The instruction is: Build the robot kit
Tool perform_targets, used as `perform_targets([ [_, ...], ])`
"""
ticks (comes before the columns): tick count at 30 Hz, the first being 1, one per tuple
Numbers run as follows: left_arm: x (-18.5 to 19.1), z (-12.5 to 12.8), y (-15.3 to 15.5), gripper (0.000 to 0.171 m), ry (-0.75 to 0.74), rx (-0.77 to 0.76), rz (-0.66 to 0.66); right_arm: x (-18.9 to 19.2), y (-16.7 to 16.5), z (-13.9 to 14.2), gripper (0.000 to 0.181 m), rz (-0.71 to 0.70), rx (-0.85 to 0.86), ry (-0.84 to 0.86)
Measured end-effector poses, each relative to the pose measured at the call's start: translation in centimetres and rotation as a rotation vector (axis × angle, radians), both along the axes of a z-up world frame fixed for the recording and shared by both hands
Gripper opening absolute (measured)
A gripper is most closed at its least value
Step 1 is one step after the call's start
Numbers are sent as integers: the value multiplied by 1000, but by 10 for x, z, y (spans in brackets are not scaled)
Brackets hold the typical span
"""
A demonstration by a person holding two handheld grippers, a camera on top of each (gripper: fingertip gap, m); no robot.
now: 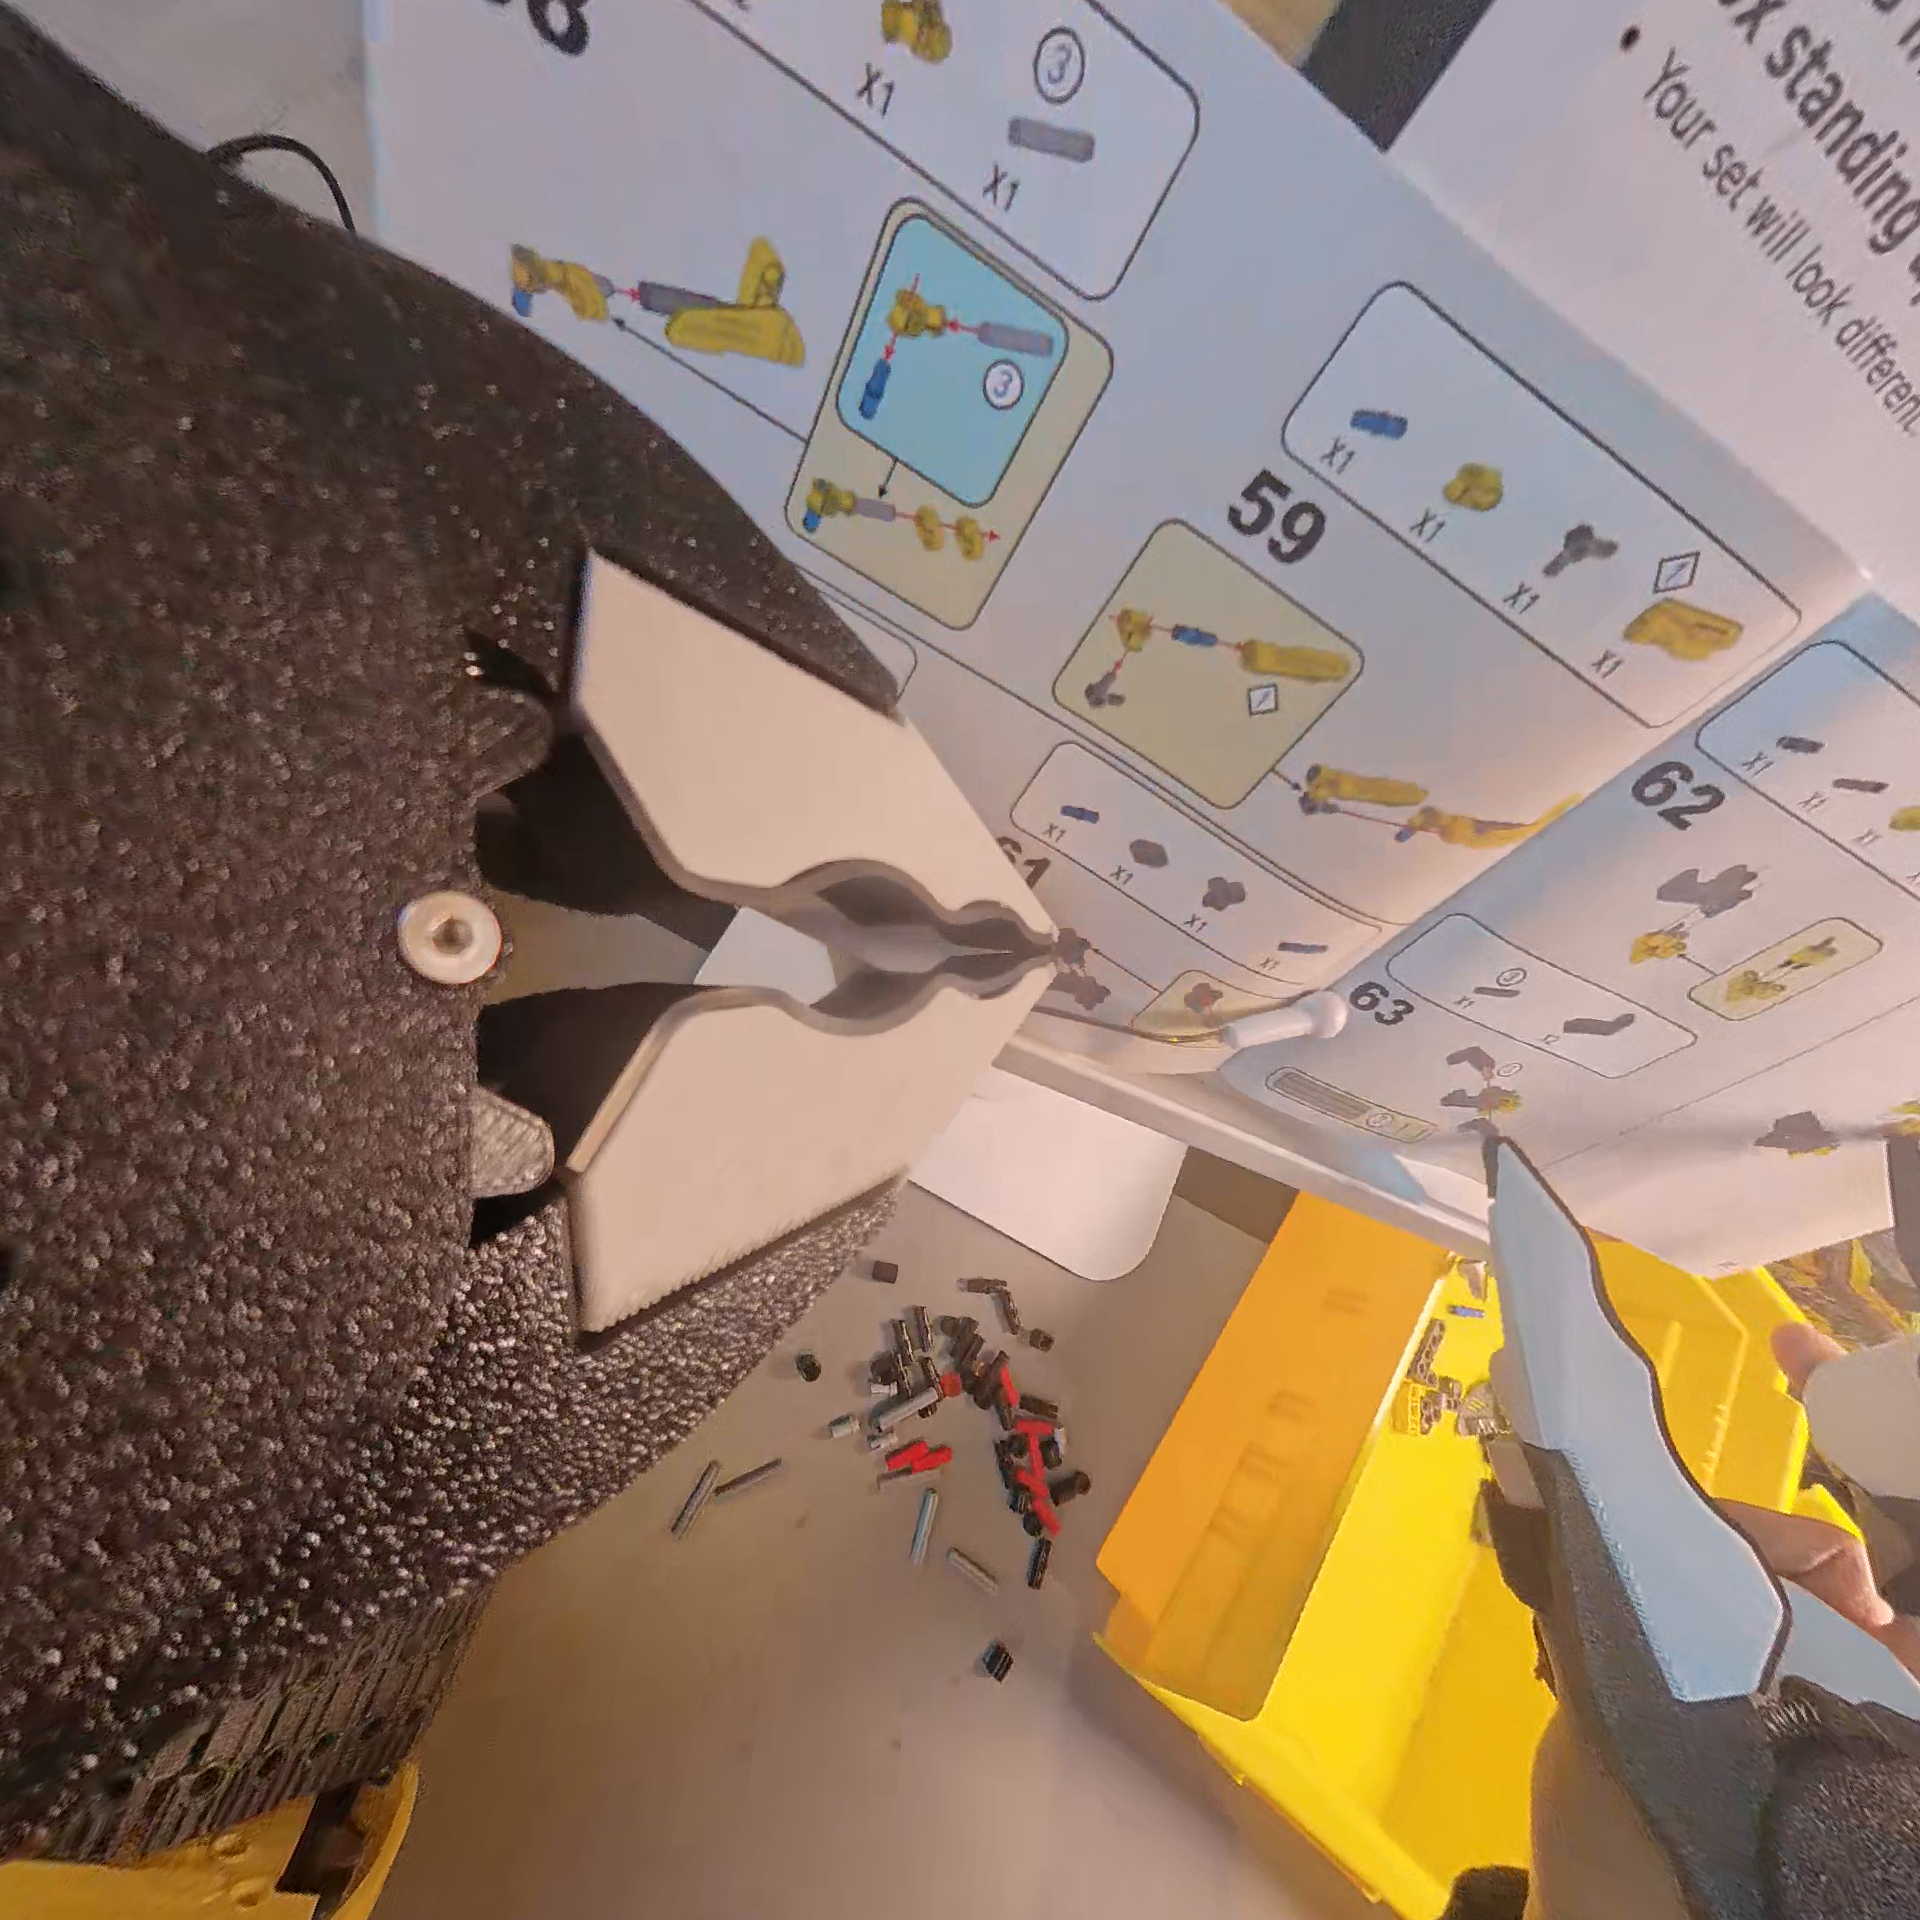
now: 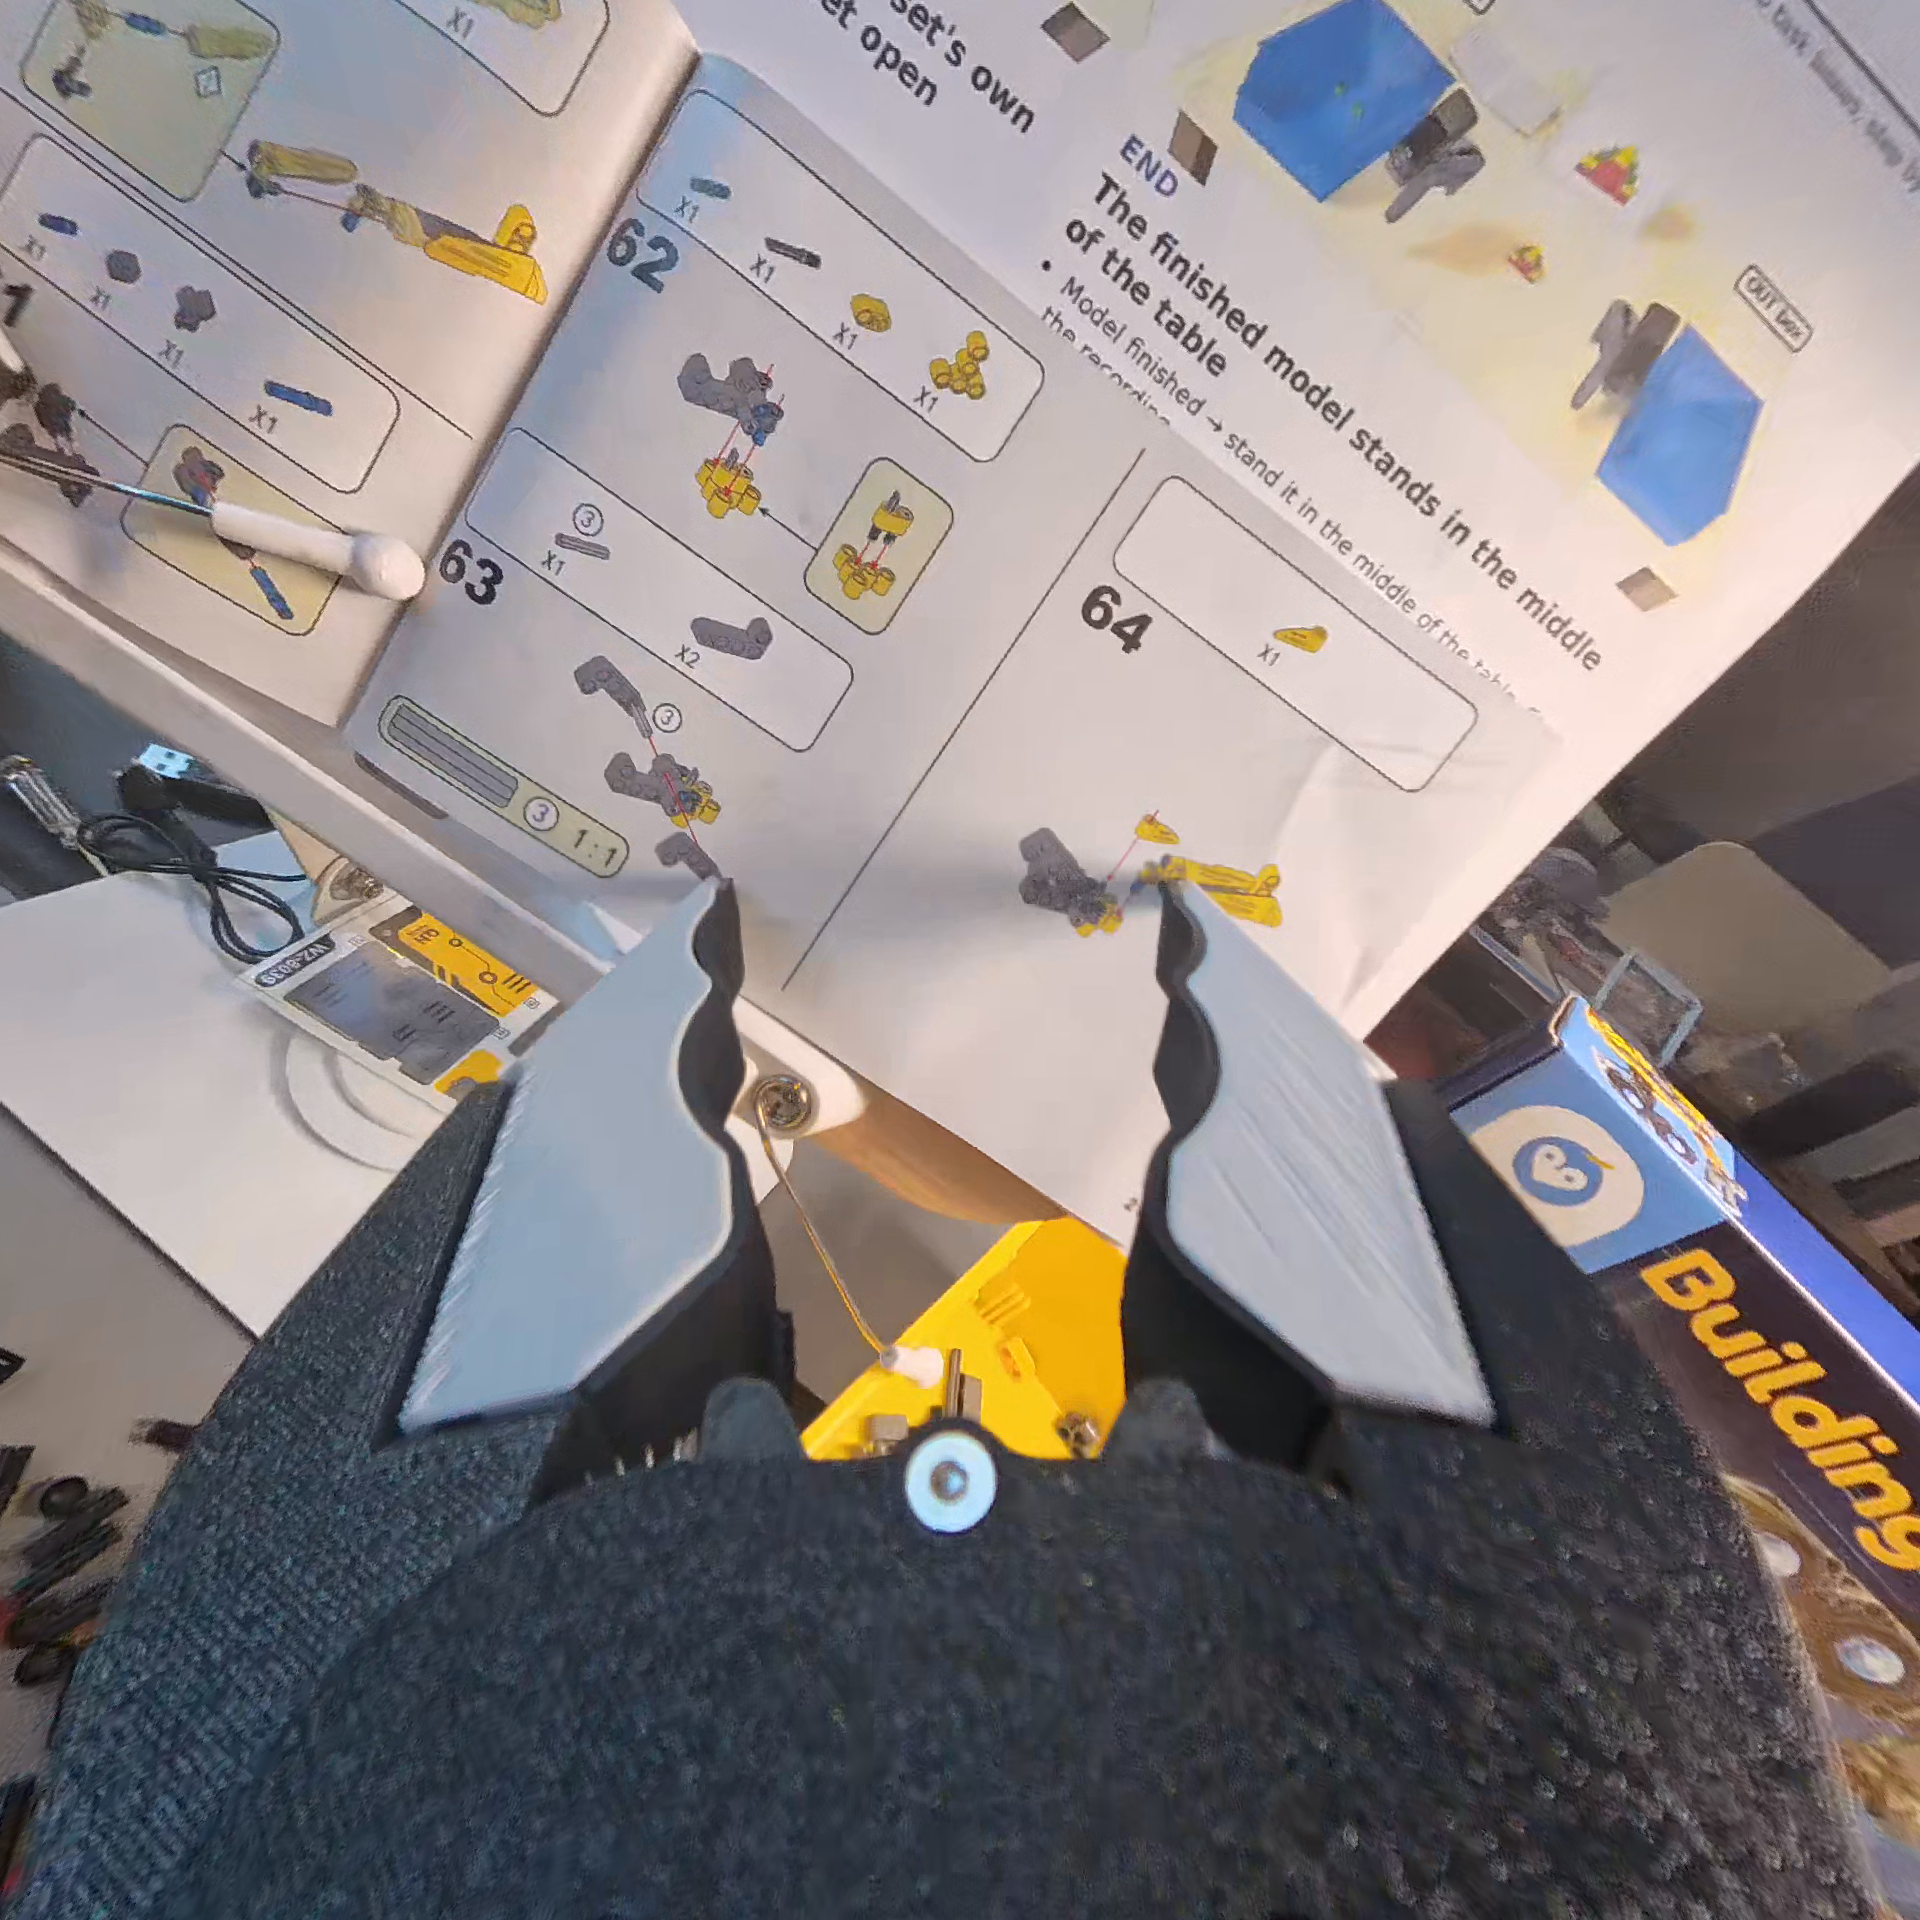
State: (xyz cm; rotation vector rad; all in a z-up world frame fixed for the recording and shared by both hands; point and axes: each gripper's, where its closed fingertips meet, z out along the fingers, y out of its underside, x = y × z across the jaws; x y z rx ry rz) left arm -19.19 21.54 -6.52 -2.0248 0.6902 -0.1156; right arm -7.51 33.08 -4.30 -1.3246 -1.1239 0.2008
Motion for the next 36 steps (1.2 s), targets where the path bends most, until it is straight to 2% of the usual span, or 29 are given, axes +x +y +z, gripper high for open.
perform_targets([
  [3, -12, 3, 6, 0, 16, 12, 54, 14, 3, -6, 74, -15, -23, -23],
  [5, -11, 3, 5, 0, -81, -19, 39, 26, 2, -8, 78, 16, -44, -20],
  [7, -12, 1, 3, 0, 12, 0, 38, 40, -2, -1, 72, 57, -24, 2],
  [9, -11, 0, 4, 0, 124, 11, 73, 52, -7, 0, 56, 105, -2, -37],
  [13, -8, 8, 6, 0, 193, -28, 182, 62, -28, -16, 41, 241, 36, -180],
  [16, 16, 26, 15, 1, 267, 78, 176, 55, -40, -35, 40, 282, 20, -255],
  [20, 72, 25, 38, 1, 290, 95, 87, 42, -20, -63, 38, 159, 120, -393],
  [22, 85, 13, 56, 1, 333, 64, 84, 41, -8, -75, 18, 103, 169, -441],
  [23, 84, 7, 65, 1, 367, 47, 103, 42, -4, -73, 0, 80, 210, -438],
  [26, 84, 6, 79, 0, 371, 48, 121, 50, 1, -51, 1, 14, 392, -458],
  [29, 85, 5, 77, 0, 338, 10, 126, 52, 0, -35, 2, -45, 605, -568],
  [33, 84, 5, 78, 0, 369, 38, 145, 47, -5, -15, 4, -93, 758, -666],
  [36, 85, 5, 77, 0, 330, 24, 143, 32, -9, -1, 7, -75, 855, -733],
])
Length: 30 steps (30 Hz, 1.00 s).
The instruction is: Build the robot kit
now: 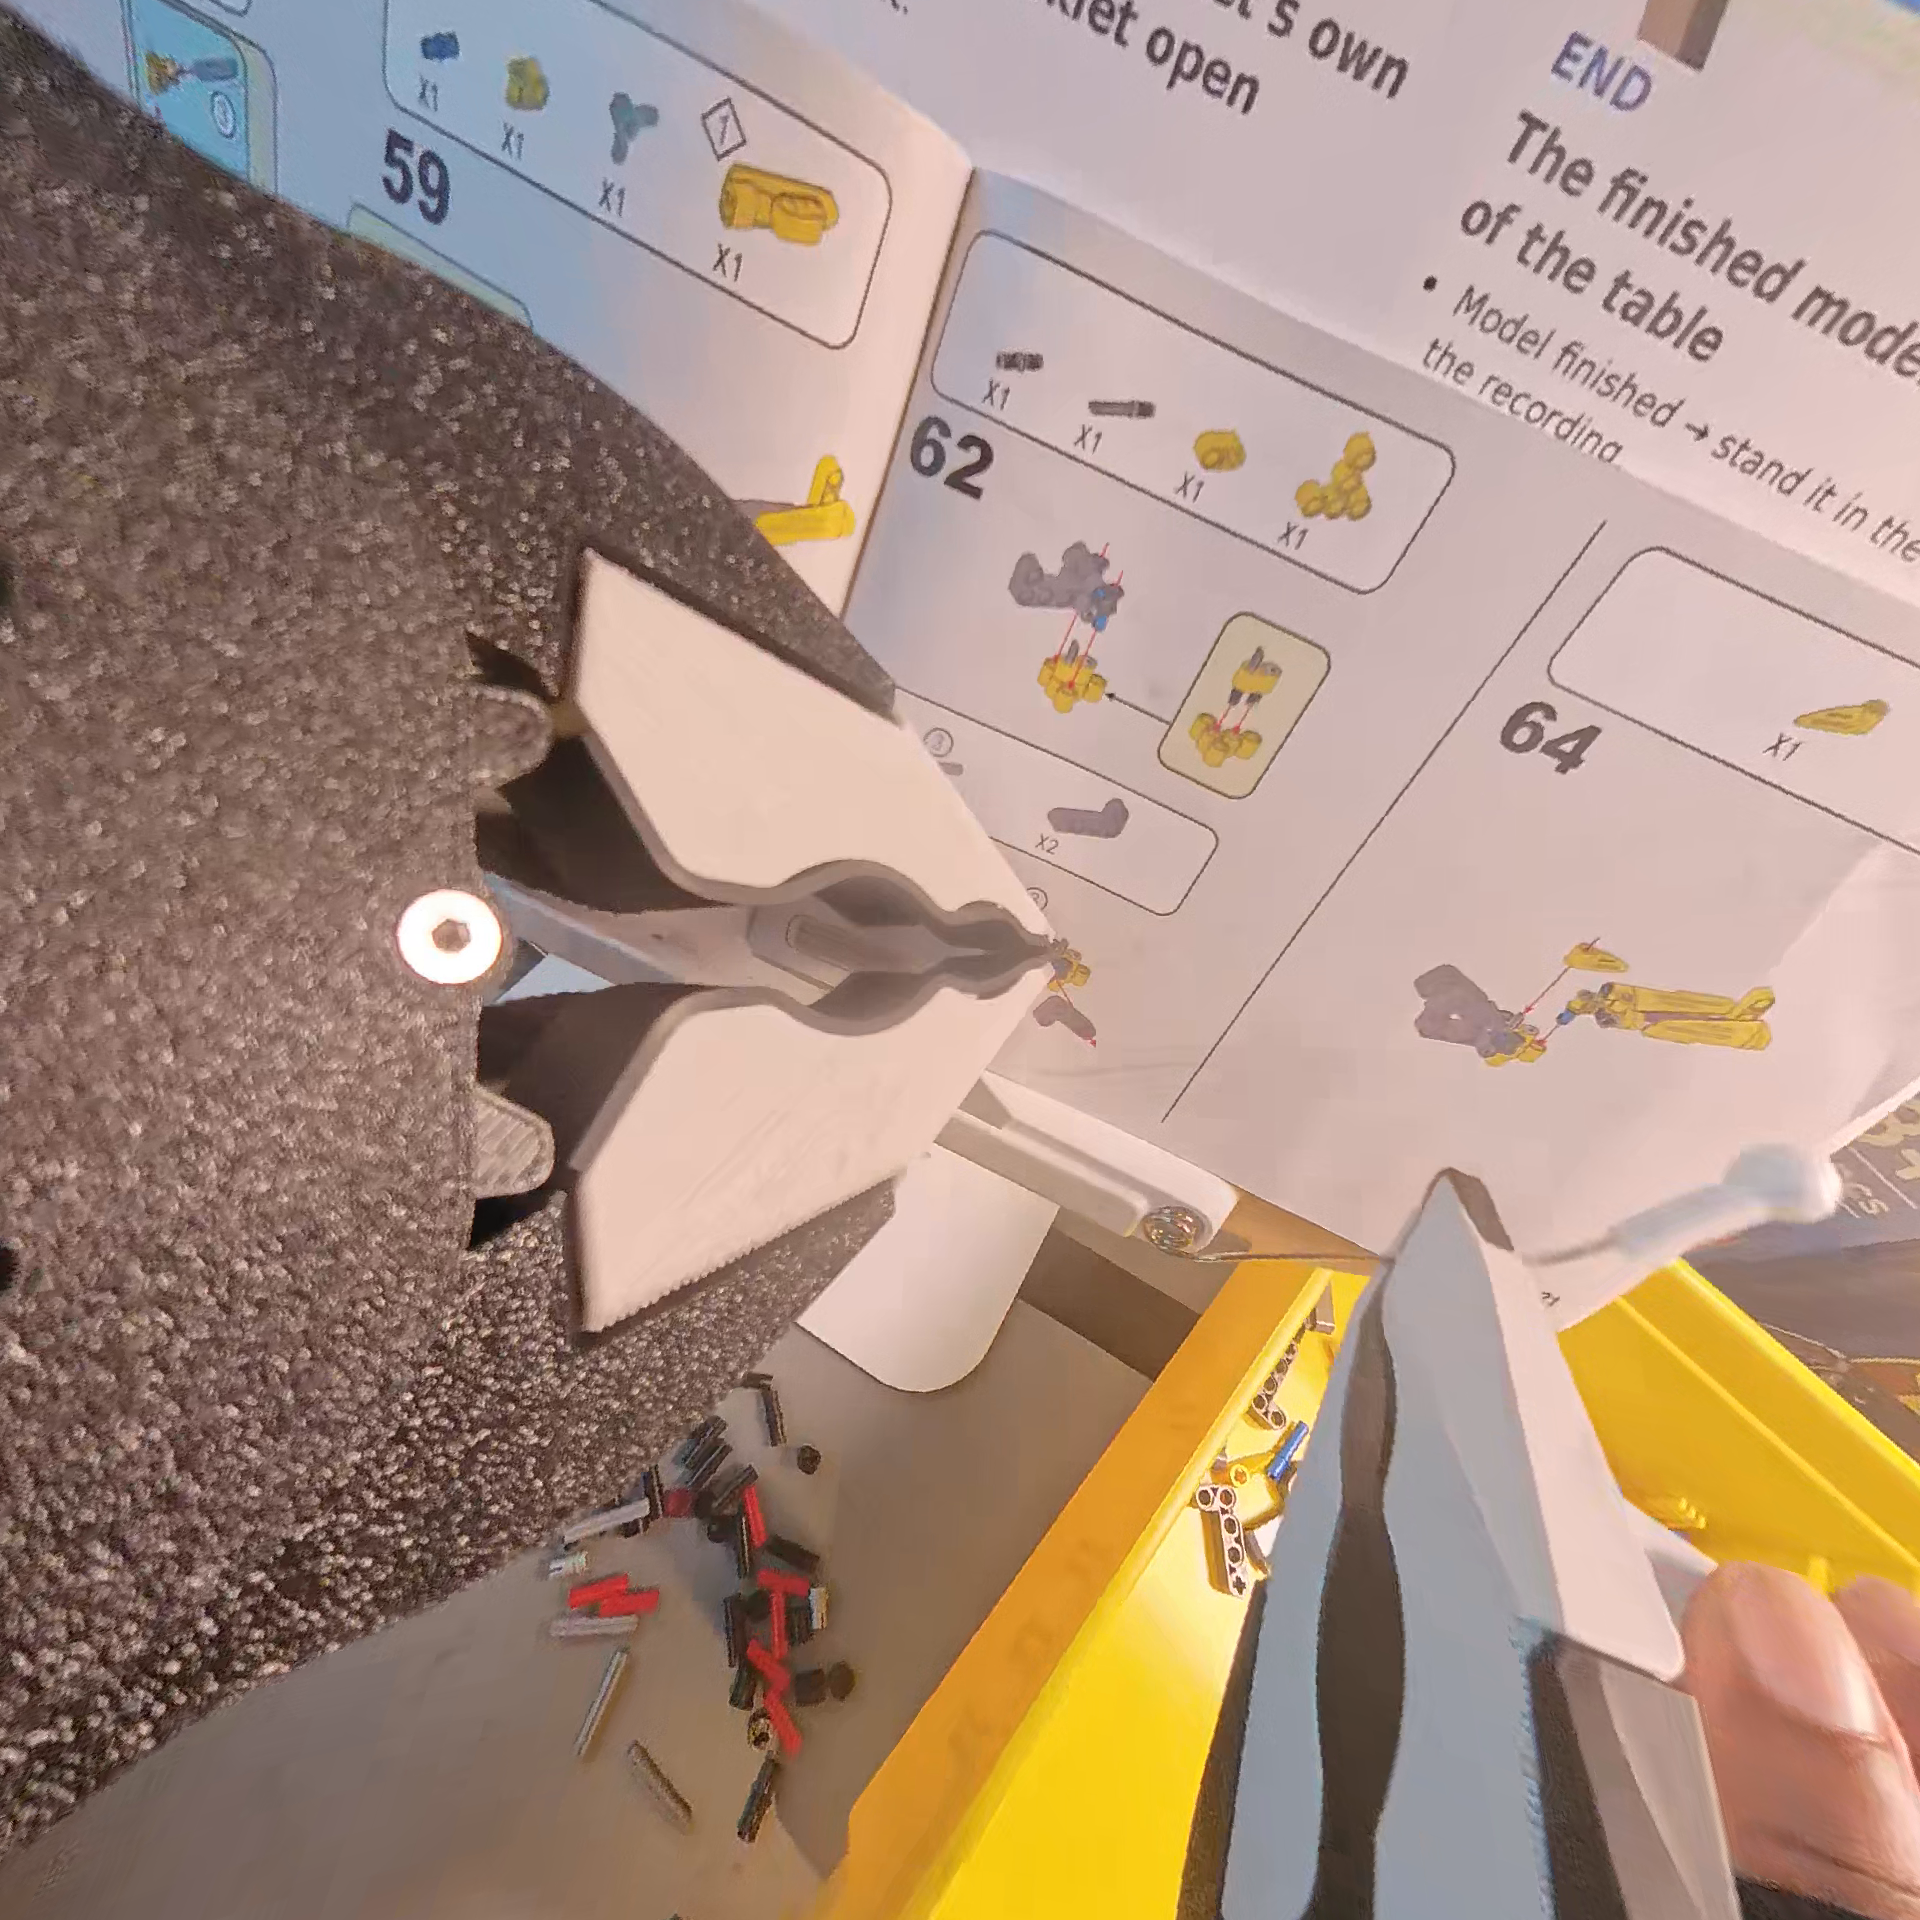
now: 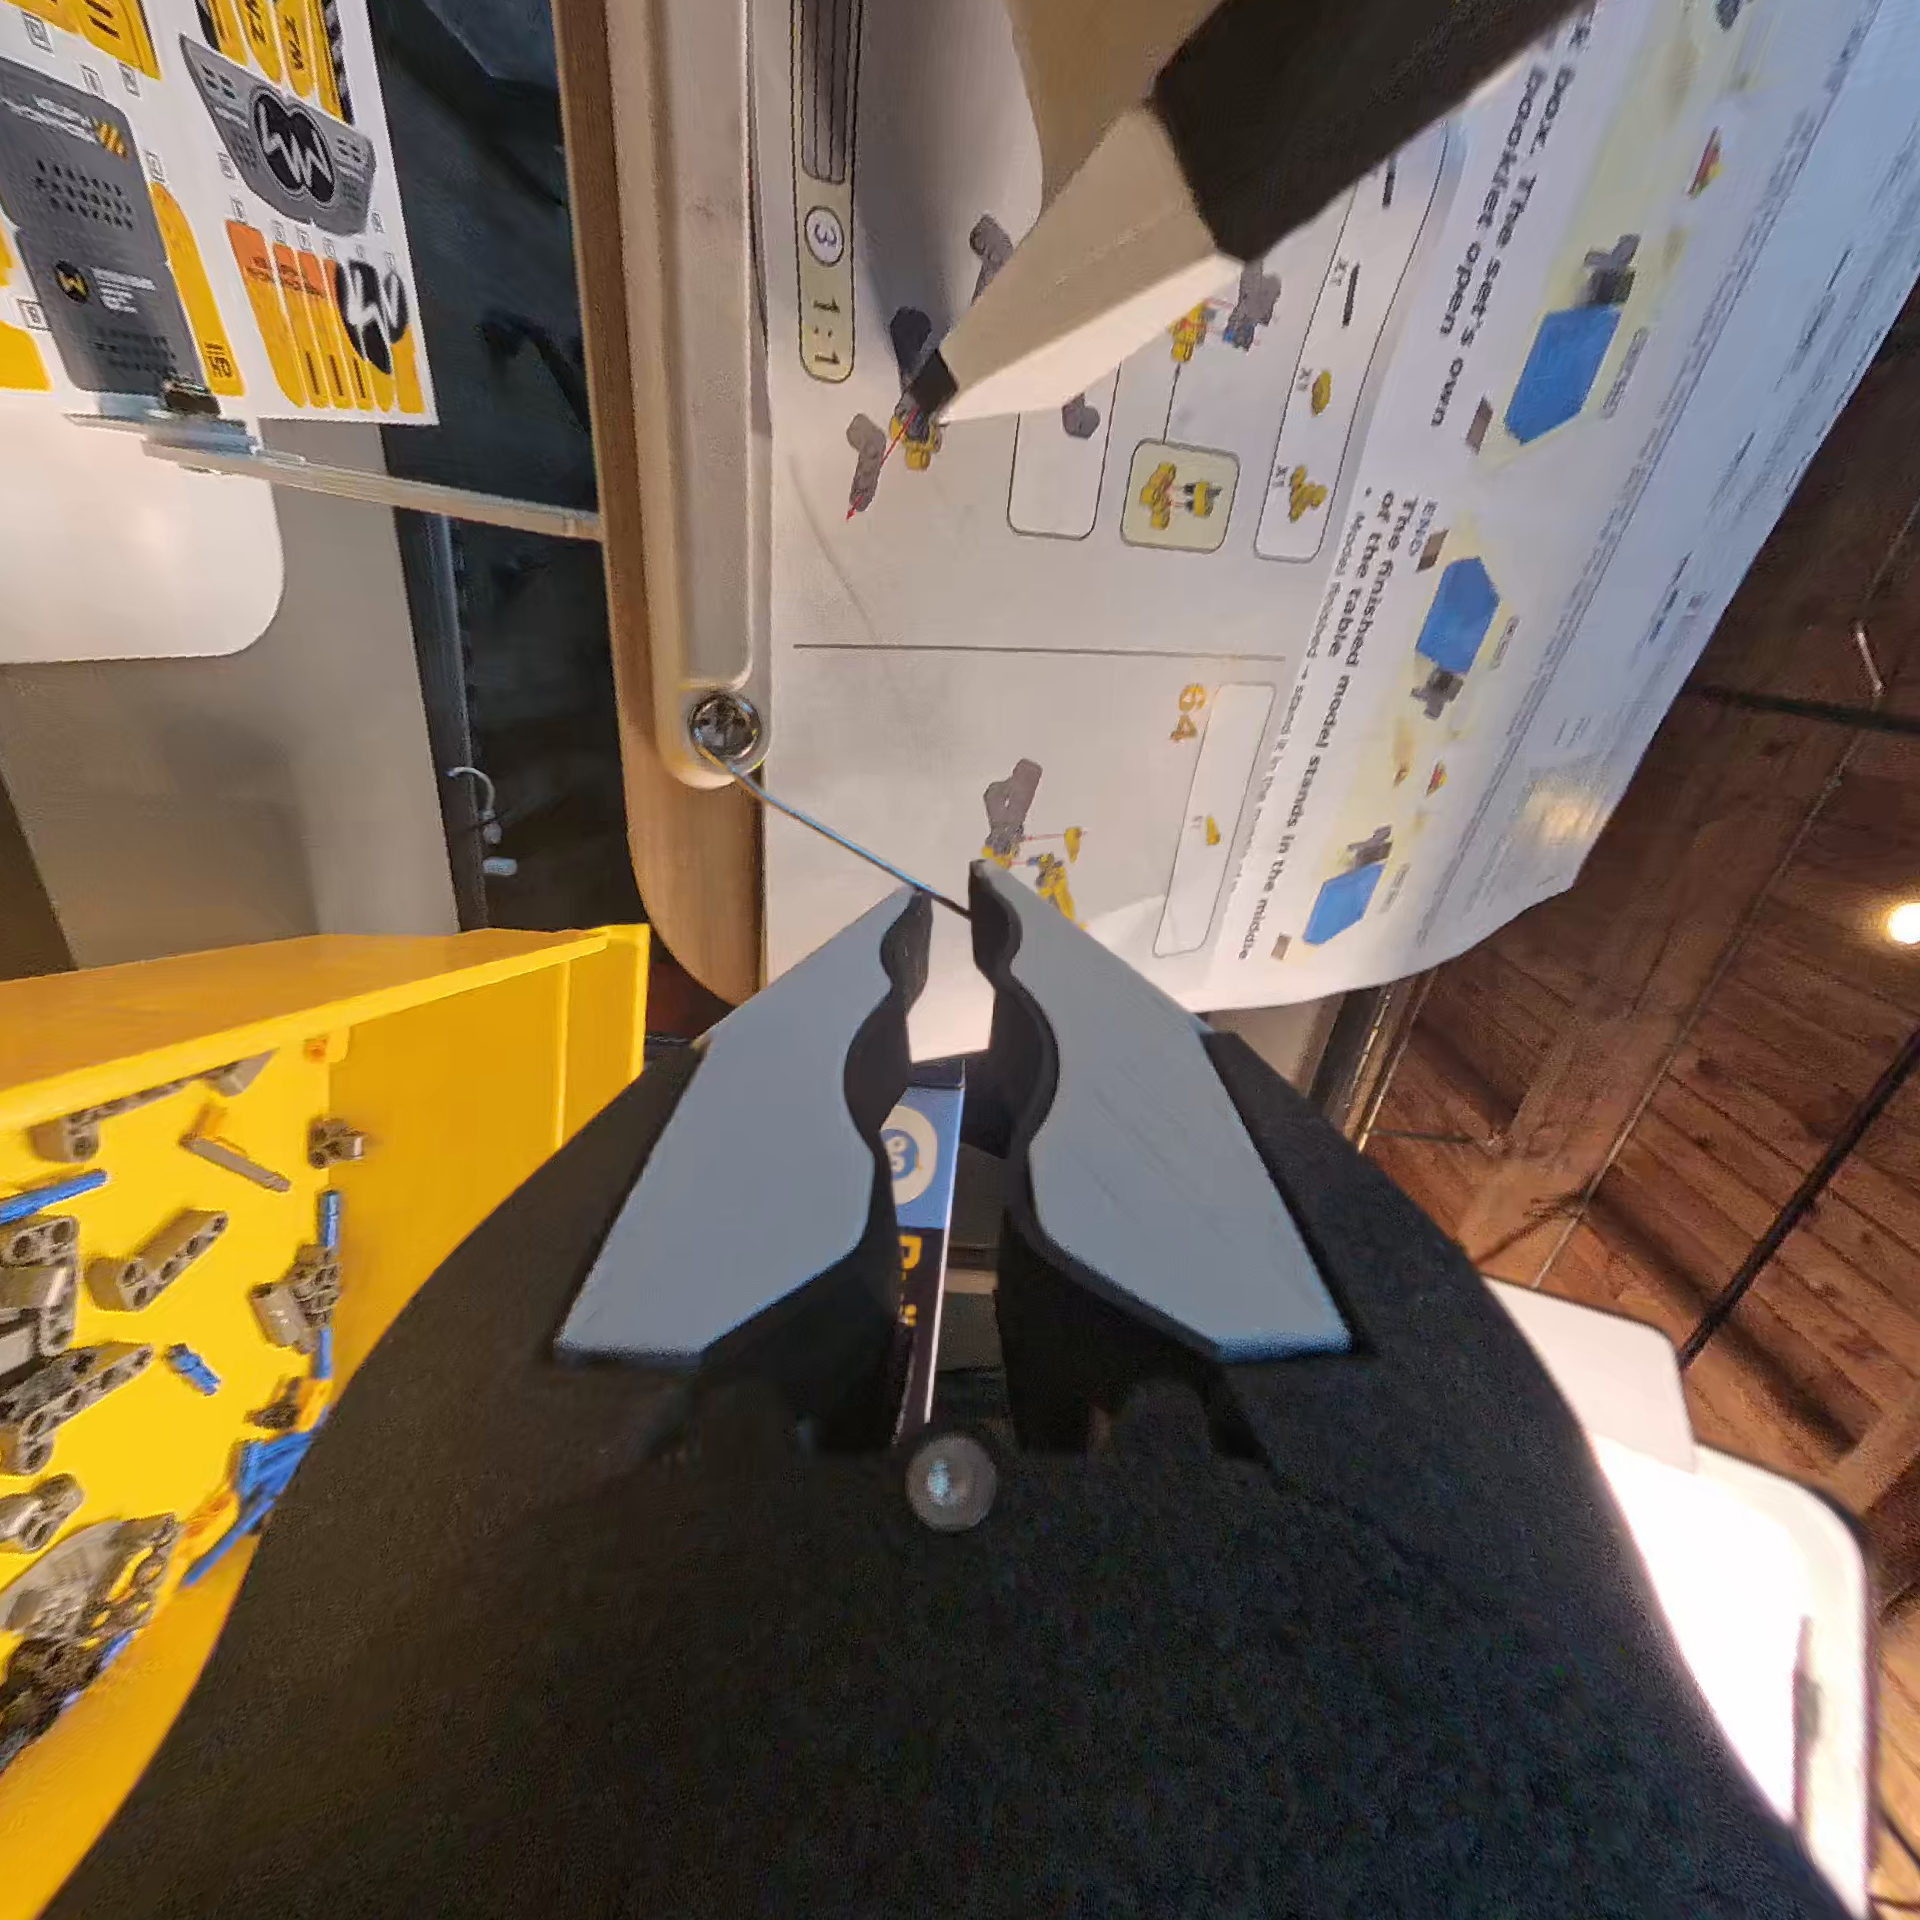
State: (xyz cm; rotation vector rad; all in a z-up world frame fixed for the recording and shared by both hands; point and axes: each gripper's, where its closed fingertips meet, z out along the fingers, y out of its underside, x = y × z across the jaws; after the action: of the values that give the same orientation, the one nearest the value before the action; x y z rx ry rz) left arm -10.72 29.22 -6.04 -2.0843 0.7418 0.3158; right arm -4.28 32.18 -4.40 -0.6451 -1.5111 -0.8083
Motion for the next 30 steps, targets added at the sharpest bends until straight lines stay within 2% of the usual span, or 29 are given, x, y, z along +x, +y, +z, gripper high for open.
perform_targets([
  [3, 0, 0, -1, 0, -36, 0, -6, -18, 4, 8, 15, 17, 9, -17],
  [5, -1, 0, 0, 0, -44, 16, -8, -26, 0, 17, 19, 59, -54, 73],
  [8, 0, 0, -1, 0, -83, 16, -11, -17, 0, 24, 42, 58, -331, 334],
  [11, 0, 0, -2, 0, -80, 34, -32, -12, -4, 17, 56, 150, -804, 663],
  [14, 2, 0, -4, 2, -113, 28, -43, -21, -7, 10, 53, 240, -1098, 797],
  [15, 3, 3, -6, 3, -141, 32, -47, -26, -9, 7, 39, 256, -1131, 789],
  [18, -2, 21, -18, 3, -252, 79, -49, -39, -14, -3, 19, 250, -1049, 670],
  [19, -9, 26, -24, 3, -276, 84, -36, -41, -16, -2, 4, 261, -973, 631],
  [23, -50, 33, -46, 2, -306, 131, 36, -53, -33, -13, 0, 315, -826, 418],
  [25, -68, 31, -52, 0, -311, 137, 65, -55, -34, -15, 0, 310, -780, 365],
  [28, -67, 21, -61, 2, -347, 98, 22, -54, -35, -16, 0, 315, -792, 344],
  [30, -63, 13, -64, 4, -317, 78, -5, -54, -35, -17, 3, 299, -789, 323],
])
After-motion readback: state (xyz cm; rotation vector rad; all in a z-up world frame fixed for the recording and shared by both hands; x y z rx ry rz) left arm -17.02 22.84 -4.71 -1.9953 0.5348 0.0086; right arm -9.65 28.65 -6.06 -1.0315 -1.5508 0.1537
